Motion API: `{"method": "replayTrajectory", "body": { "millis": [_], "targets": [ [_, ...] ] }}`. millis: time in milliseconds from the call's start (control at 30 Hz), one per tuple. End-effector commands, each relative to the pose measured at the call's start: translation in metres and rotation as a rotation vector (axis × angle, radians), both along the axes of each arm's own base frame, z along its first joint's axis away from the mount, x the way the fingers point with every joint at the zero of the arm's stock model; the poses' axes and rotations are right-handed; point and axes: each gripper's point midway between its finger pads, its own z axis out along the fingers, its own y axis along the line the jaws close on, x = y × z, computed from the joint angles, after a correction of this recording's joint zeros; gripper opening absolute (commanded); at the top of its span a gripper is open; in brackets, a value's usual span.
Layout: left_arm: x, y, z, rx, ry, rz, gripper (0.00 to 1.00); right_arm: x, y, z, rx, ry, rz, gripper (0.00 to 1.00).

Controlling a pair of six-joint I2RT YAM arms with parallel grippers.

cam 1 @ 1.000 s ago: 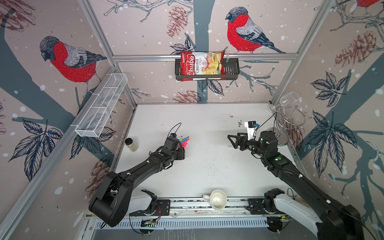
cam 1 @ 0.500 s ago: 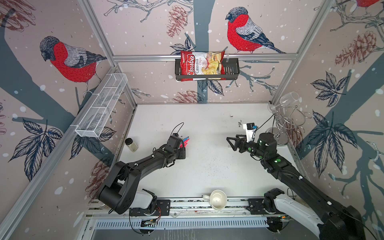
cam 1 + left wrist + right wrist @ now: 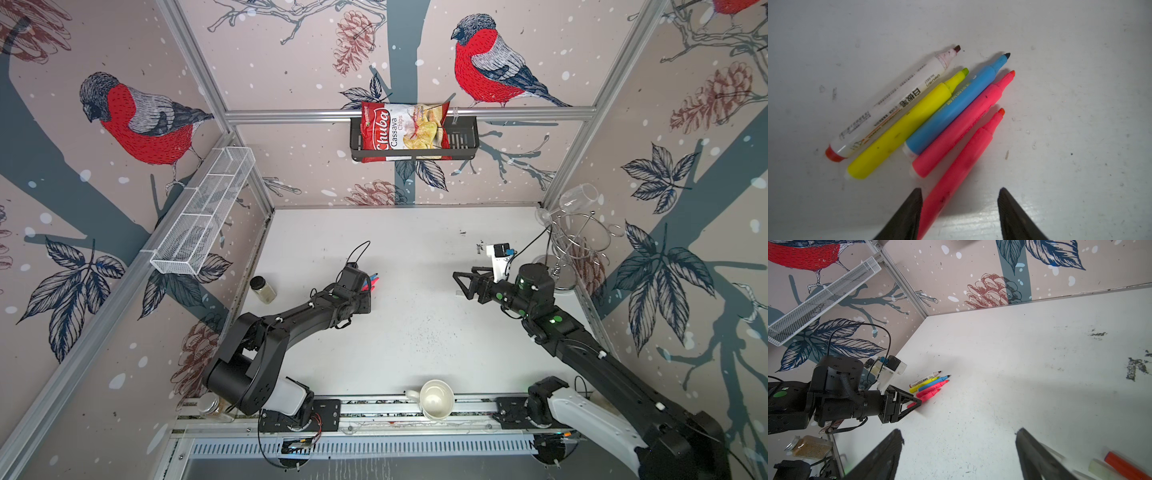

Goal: Insert the pens into the pen caps
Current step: 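Reach the left gripper to the pink highlighter while the right arm rises, then grasp the pink highlighter with the left gripper and lift it upright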

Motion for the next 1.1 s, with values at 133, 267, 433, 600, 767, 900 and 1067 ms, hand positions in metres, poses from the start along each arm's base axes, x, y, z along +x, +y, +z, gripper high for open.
{"method": "replayTrajectory", "body": {
  "millis": [133,267,433,600,767,900,1067],
  "targets": [
    [-0.008,0.0,-0.008,0.0,0.019,-0.013,0.57,-0.001,0.0,0.007,0.003,-0.018,-0.001,0.86],
    [-0.013,-0.005,-0.015,0.012,0.037,-0.03,0.54,-0.003,-0.002,0.009,0.014,-0.019,-0.007,0.85],
    [-0.017,-0.013,-0.018,0.027,0.043,-0.054,0.49,-0.001,-0.004,0.01,0.019,-0.02,-0.03,0.85],
    [-0.016,-0.018,-0.022,0.041,0.046,-0.079,0.46,0.001,-0.007,0.008,0.026,0.006,-0.055,0.85],
    [-0.016,-0.021,-0.029,0.063,0.074,-0.099,0.38,-0.004,-0.013,0.006,0.028,0.005,-0.082,0.84],
    [-0.019,-0.027,-0.031,0.071,0.083,-0.123,0.29,-0.006,-0.017,0.007,0.045,-0.015,-0.097,0.84],
    [-0.023,-0.033,-0.026,0.093,0.076,-0.149,0.17,-0.004,-0.02,0.01,0.049,-0.022,-0.116,0.85]
  ]
}}
